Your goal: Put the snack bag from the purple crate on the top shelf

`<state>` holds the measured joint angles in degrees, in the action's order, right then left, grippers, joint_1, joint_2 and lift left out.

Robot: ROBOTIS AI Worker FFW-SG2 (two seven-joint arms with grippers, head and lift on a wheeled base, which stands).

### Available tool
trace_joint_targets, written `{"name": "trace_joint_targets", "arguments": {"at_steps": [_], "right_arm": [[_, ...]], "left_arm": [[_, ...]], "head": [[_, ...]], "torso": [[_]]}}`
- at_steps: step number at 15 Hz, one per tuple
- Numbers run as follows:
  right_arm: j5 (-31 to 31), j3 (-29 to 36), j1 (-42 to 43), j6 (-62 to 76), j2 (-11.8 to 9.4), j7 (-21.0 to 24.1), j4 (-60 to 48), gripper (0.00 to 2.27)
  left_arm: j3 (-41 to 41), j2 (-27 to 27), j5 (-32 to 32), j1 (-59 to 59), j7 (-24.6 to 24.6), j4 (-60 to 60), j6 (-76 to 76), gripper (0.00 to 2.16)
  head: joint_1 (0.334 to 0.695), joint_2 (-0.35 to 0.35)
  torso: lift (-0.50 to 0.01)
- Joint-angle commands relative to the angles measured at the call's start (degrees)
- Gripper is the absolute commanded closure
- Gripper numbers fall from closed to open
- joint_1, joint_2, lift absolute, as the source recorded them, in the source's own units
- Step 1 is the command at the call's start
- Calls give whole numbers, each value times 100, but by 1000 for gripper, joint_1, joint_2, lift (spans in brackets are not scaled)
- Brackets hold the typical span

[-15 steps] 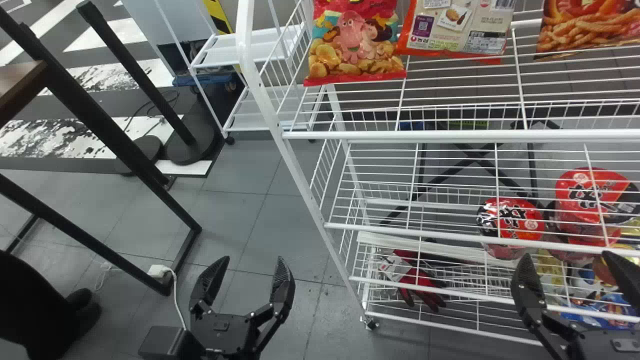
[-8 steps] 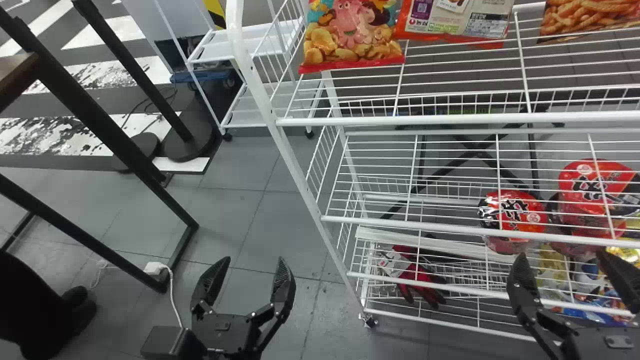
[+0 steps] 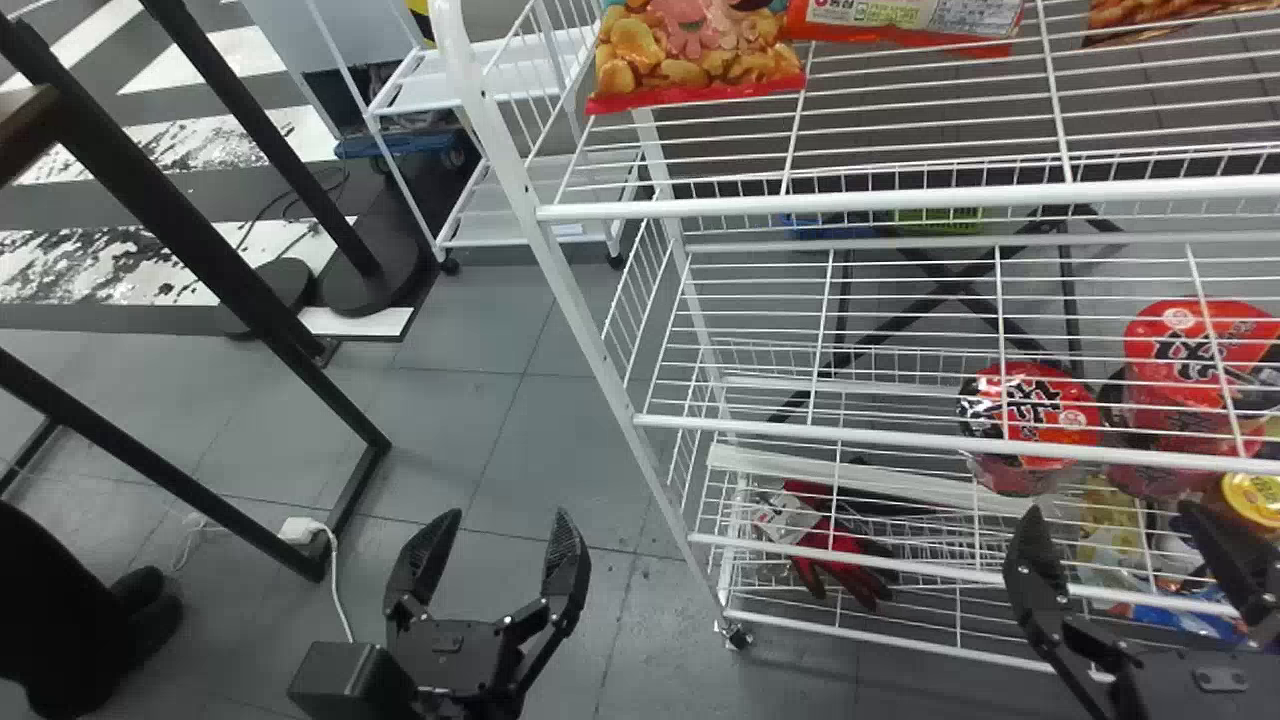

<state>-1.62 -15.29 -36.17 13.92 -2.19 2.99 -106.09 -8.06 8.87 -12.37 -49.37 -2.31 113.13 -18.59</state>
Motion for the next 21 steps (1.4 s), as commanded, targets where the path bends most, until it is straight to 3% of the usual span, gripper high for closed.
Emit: {"name": "trace_joint_targets", "arguments": {"at_steps": [1, 21], "right_arm": [[-5, 0, 40, 0, 17, 0, 62, 134], [4, 35, 181, 141, 44, -9, 334, 134]], "left_arm": [[15, 0, -3, 7, 3, -10, 9, 83], [138, -8, -3, 200, 20, -204, 97, 73]], "head": [[695, 350], [695, 350]], "torso": [[-282], [-362]]}}
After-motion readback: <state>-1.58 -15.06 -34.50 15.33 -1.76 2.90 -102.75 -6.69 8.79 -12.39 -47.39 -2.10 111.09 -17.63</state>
